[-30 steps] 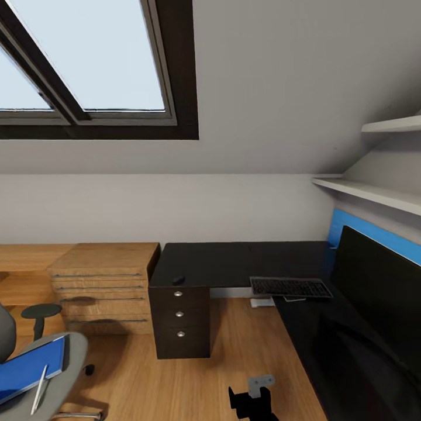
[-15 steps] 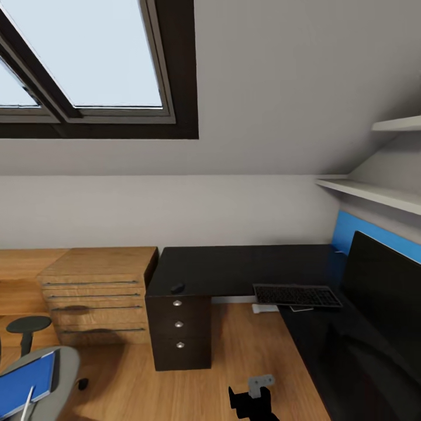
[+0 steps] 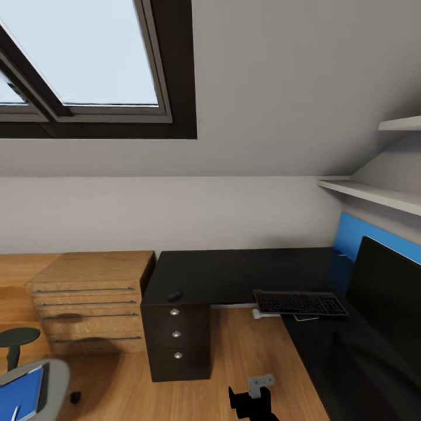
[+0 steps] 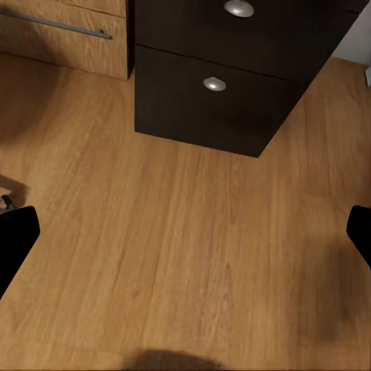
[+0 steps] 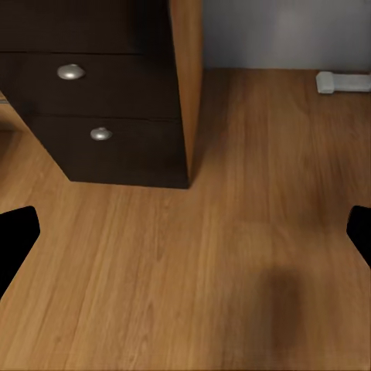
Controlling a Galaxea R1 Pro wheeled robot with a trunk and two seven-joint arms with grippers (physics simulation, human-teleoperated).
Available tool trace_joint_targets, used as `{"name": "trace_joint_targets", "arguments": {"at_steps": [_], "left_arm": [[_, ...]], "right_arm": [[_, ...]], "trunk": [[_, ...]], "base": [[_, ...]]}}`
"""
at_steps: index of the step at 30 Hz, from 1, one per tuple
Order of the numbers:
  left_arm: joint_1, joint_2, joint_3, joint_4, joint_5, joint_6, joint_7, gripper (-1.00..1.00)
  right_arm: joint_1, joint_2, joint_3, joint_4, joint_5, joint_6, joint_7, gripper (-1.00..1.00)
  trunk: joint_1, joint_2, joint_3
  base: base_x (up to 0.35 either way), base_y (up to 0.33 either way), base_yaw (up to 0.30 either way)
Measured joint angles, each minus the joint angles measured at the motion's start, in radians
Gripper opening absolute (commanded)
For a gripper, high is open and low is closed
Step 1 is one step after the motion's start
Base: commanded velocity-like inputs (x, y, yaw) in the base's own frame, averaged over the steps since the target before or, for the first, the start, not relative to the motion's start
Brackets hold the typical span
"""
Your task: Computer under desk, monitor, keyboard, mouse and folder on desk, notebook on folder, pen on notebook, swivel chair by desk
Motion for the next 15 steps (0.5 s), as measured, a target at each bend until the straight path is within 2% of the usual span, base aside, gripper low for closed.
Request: {"name": "trace_joint_targets", "arguments": {"at_steps": [7,15], "left_arm": [[0.0,0.0,0.0,0.0,0.0,0.0,-0.001,1.0],[0.0,0.0,0.0,0.0,0.0,0.0,-0.001,1.0]], "right_arm": [[0.0,0.0,0.0,0.0,0.0,0.0,0.0,1.0],[0.0,0.0,0.0,0.0,0.0,0.0,0.0,1.0]], "trunk": [[0.0,0.0,0.0],[0.001,0.0,0.0]], "base": [[0.167,0.0,0.0],[0.03,0.0,0.0]]}}
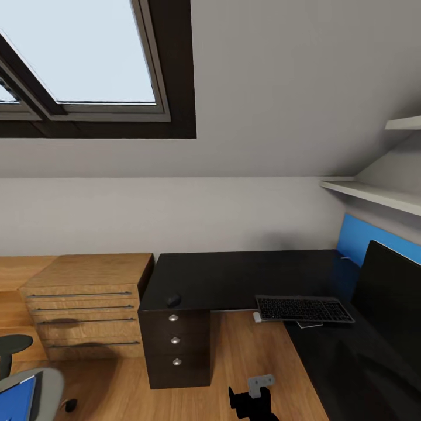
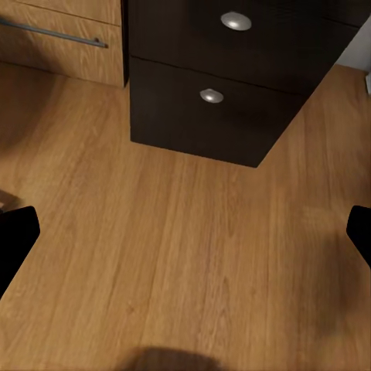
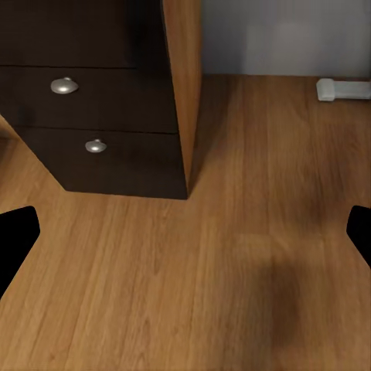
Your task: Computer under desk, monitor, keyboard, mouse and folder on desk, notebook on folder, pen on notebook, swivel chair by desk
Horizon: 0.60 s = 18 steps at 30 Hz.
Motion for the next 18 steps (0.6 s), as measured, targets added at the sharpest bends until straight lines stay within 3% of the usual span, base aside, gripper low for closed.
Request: {"name": "trace_joint_targets", "arguments": {"at_steps": [7,18], "left_arm": [[0.0,-0.001,0.0,0.0,0.0,0.0,0.0,1.0],[0.0,-0.002,0.0,0.003,0.002,0.0,0.0,1.0]], "right_arm": [[0.0,-0.001,0.0,0.0,0.0,0.0,0.0,1.0],[-0.001,-0.002,-0.002,-0.015,0.001,0.003,-0.002,1.0]], "trunk": [[0.0,0.0,0.0],[0.0,0.0,0.0]], "base": [[0.063,0.0,0.0],[0.299,0.0,0.0]]}}
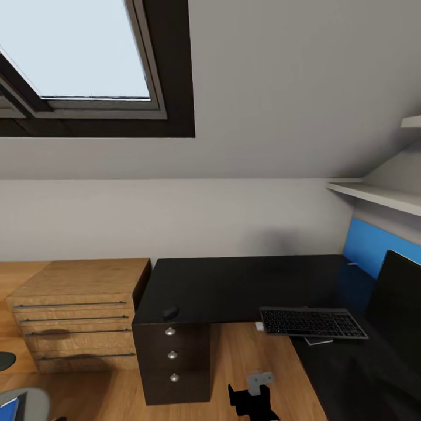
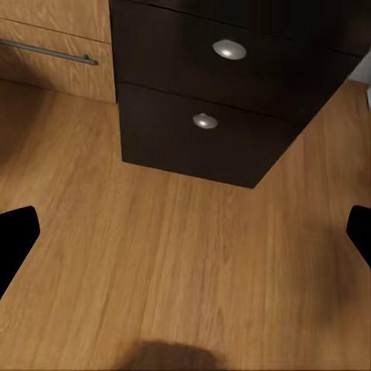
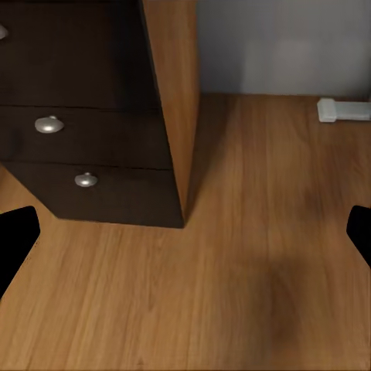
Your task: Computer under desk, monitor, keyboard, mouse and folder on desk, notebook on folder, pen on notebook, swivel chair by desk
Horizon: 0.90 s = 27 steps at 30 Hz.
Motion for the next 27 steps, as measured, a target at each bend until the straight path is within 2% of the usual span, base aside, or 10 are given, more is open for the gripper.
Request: {"name": "trace_joint_targets", "arguments": {"at_steps": [4,6,11,15,17,18,19,21,24,27], "left_arm": [[0.0,0.0,0.0,0.0,0.0,0.0,0.0,1.0],[0.0,0.001,0.0,0.0,0.0,0.0,0.0,1.0],[0.0,0.001,0.001,0.0,0.0,0.0,0.0,1.0],[0.0,0.001,0.0,0.001,0.0,0.0,0.0,1.0],[0.0,0.001,0.0,0.001,0.0,0.0,0.0,1.0],[0.0,0.001,0.0,0.003,0.0,0.0,0.0,1.0],[0.0,0.001,0.0,0.007,0.0,0.0,0.0,1.0],[0.0,0.001,0.0,0.009,0.0,0.0,0.0,1.0],[0.0,0.001,-0.001,0.011,0.0,0.0,0.0,1.0],[0.0,0.001,-0.001,0.013,-0.001,0.0,-0.001,1.0]], "right_arm": [[0.0,-0.002,-0.002,-0.054,0.002,0.008,-0.007,1.0],[-0.001,-0.015,-0.002,-0.143,0.001,0.045,-0.039,1.0],[-0.002,-0.045,-0.003,-0.394,0.004,0.223,-0.146,1.0],[-0.002,-0.073,-0.02,-0.643,0.005,0.427,-0.2,1.0],[-0.002,-0.088,-0.055,-0.726,0.002,0.506,-0.219,1.0],[-0.002,-0.098,-0.09,-0.778,0.003,0.559,-0.227,1.0],[-0.002,-0.11,-0.152,-0.852,0.007,0.631,-0.235,1.0],[-0.002,-0.122,-0.2,-0.899,0.007,0.672,-0.237,1.0],[-0.002,-0.183,-0.347,-0.968,0.007,0.731,-0.226,1.0],[-0.002,-0.215,-0.441,-0.979,0.005,0.737,-0.216,1.0]], "trunk": [[0.0,0.0,0.0],[0.0,0.0,0.0],[0.0,0.0,0.0],[0.0,0.0,0.0],[0.0,0.0,0.0],[0.0,0.0,0.0],[0.0,0.0,0.0],[0.0,0.0,0.0],[0.0,0.0,0.0],[0.0,0.0,0.0]], "base": [[0.233,0.0,0.0],[0.07,0.0,0.0],[0.017,0.0,0.0],[0.002,0.0,0.0],[0.0,0.0,0.0],[0.0,0.0,0.0],[0.0,0.0,0.0],[0.004,0.0,0.0],[0.129,-0.059,0.0],[0.197,-0.107,0.0]]}}
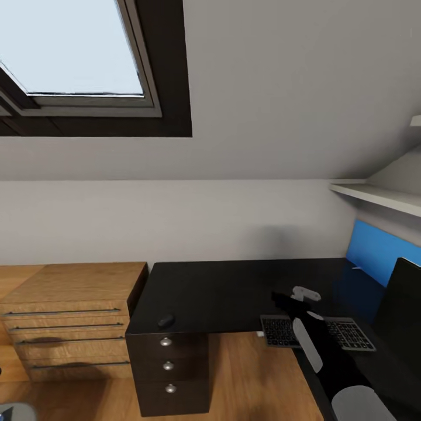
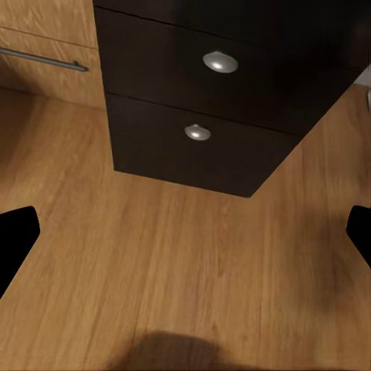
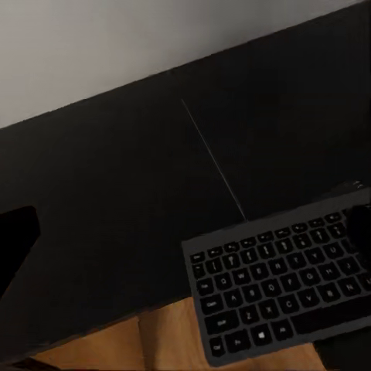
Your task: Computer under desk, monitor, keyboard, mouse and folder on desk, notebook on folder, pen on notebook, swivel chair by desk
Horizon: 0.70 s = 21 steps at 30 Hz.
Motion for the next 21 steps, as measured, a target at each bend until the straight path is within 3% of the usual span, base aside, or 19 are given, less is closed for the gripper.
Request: {"name": "trace_joint_targets", "arguments": {"at_steps": [6,9,11,16,21], "left_arm": [[0.0,0.0,0.0,0.0,-0.001,-0.001,0.0,1.0],[0.0,0.0,0.0,0.0,-0.001,-0.001,0.001,1.0],[-0.001,0.0,0.0,0.0,-0.001,-0.001,0.001,1.0],[0.0,0.0,-0.001,0.0,-0.001,-0.002,0.001,1.0],[0.0,0.0,0.0,0.0,-0.001,-0.002,0.001,1.0]], "right_arm": [[0.0,-0.014,-0.067,0.053,0.004,-0.015,-0.004,1.0],[-0.003,-0.019,-0.074,0.14,0.006,-0.025,-0.007,1.0],[-0.006,-0.043,-0.076,0.207,0.005,-0.046,-0.008,1.0],[-0.009,-0.071,-0.077,0.264,0.003,-0.079,-0.008,1.0],[-0.009,-0.077,-0.077,0.279,0.002,-0.087,-0.009,1.0]], "trunk": [[0.0,0.0,0.0],[0.0,0.0,0.0],[0.0,0.0,0.0],[0.0,0.0,0.0],[0.0,0.0,0.0]], "base": [[0.054,-0.029,0.0],[0.047,-0.005,0.0],[0.197,-0.037,0.0],[0.212,-0.075,0.0],[0.065,-0.03,0.0]]}}
